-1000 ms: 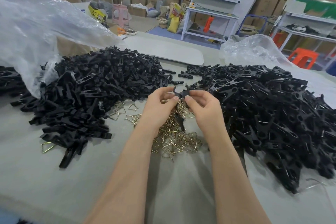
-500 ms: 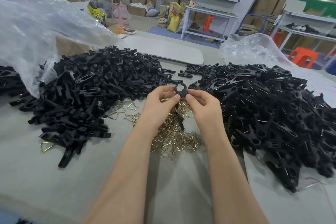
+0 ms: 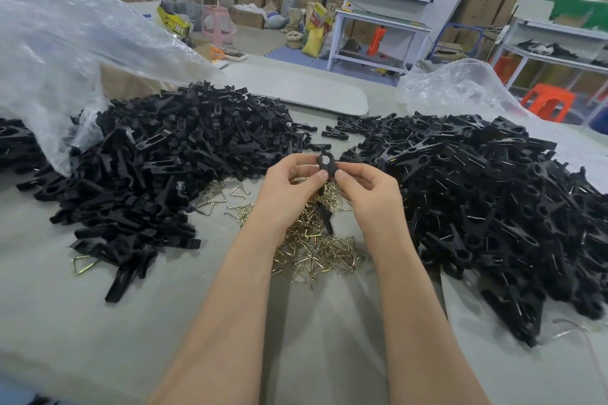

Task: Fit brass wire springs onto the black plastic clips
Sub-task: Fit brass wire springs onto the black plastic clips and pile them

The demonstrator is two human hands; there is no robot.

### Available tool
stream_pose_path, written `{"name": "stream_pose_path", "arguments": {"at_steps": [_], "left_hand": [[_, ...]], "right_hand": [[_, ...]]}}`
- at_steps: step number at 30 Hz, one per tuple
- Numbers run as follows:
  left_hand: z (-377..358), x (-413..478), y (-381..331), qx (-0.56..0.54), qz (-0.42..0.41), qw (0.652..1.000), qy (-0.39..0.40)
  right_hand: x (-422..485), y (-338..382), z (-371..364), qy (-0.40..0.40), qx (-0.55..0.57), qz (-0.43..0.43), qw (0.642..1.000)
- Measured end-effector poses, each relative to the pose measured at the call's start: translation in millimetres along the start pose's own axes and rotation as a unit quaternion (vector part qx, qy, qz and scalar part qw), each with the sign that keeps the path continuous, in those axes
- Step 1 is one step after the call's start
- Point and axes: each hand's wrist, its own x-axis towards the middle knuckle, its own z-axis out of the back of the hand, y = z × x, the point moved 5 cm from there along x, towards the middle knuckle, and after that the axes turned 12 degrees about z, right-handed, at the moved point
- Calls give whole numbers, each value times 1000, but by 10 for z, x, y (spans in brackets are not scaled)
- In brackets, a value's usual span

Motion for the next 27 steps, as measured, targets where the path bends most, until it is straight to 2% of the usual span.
{"name": "stream_pose_path", "arguments": {"at_steps": [3, 7, 10, 12, 14, 16, 17, 19, 20, 23, 24, 27], "left_hand": [[-8, -27, -22, -65, 23, 997, 37], [-44, -81, -62, -170, 64, 978, 104], [-48, -108, -78, -190, 90, 968, 137], [12, -95, -80, -221, 94, 964, 118], [108, -64, -68, -313, 101, 941, 81], [180, -45, -70, -449, 109, 885, 60], [202, -37, -69, -505, 113, 854, 56], [228, -32, -61, -567, 121, 813, 48], [233, -40, -63, -582, 123, 802, 46], [240, -65, -62, -609, 127, 781, 44], [241, -66, -52, -615, 133, 776, 41], [245, -52, -8, -624, 151, 766, 34]], "right_hand": [[-1, -12, 6, 4, 36, -26, 999], [-12, -5, -63, 37, 230, -107, 966], [-21, 17, -110, 42, 276, -123, 952], [-22, -12, -89, 7, 211, -121, 970], [-18, -66, -22, 13, -25, -95, 995], [-62, -132, -38, 100, -261, -102, 955], [-102, -180, -74, 150, -316, -120, 929], [-127, -255, -136, 186, -344, -134, 910], [-99, -238, -142, 163, -336, -116, 920], [-3, -92, -59, 18, -269, -27, 963], [5, -87, -40, -8, -249, -22, 968], [-5, -155, -82, 27, -262, -56, 963]]}}
